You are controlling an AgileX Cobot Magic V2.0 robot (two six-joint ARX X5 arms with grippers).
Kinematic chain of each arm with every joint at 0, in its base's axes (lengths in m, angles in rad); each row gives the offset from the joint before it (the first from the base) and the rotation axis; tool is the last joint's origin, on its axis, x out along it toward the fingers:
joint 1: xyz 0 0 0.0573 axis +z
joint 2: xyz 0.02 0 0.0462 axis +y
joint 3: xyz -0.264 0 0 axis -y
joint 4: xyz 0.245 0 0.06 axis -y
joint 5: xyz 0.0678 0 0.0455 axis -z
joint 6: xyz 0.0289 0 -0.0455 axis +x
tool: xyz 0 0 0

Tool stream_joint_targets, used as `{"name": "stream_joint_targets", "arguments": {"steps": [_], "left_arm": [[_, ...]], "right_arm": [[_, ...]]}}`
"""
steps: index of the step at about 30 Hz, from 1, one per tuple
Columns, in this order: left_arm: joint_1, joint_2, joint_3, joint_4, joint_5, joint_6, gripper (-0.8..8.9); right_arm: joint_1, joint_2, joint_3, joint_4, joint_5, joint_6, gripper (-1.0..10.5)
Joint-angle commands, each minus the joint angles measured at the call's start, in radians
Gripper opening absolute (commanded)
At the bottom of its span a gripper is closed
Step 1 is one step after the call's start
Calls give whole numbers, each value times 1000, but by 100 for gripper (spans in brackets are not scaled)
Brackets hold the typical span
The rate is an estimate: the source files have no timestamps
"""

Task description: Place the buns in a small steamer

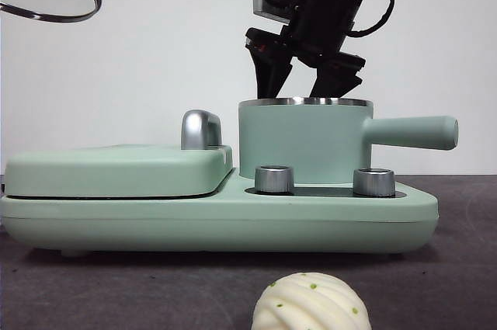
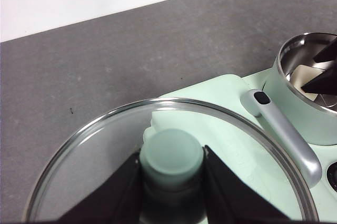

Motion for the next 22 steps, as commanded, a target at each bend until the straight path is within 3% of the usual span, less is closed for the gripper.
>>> {"name": "stream_joint_targets", "arguments": {"steps": [1,10,22], "left_arm": [[-1,5,21,28,0,10,16],[-1,6,21,28,0,13,16],[-1,6,21,27,0,13,16]], "right_arm": [[7,-5,25,-9,-2,-15,420],[74,-295,-10,-249,-1,-15,357],[305,-607,-536,3,-2,-27,360]]}}
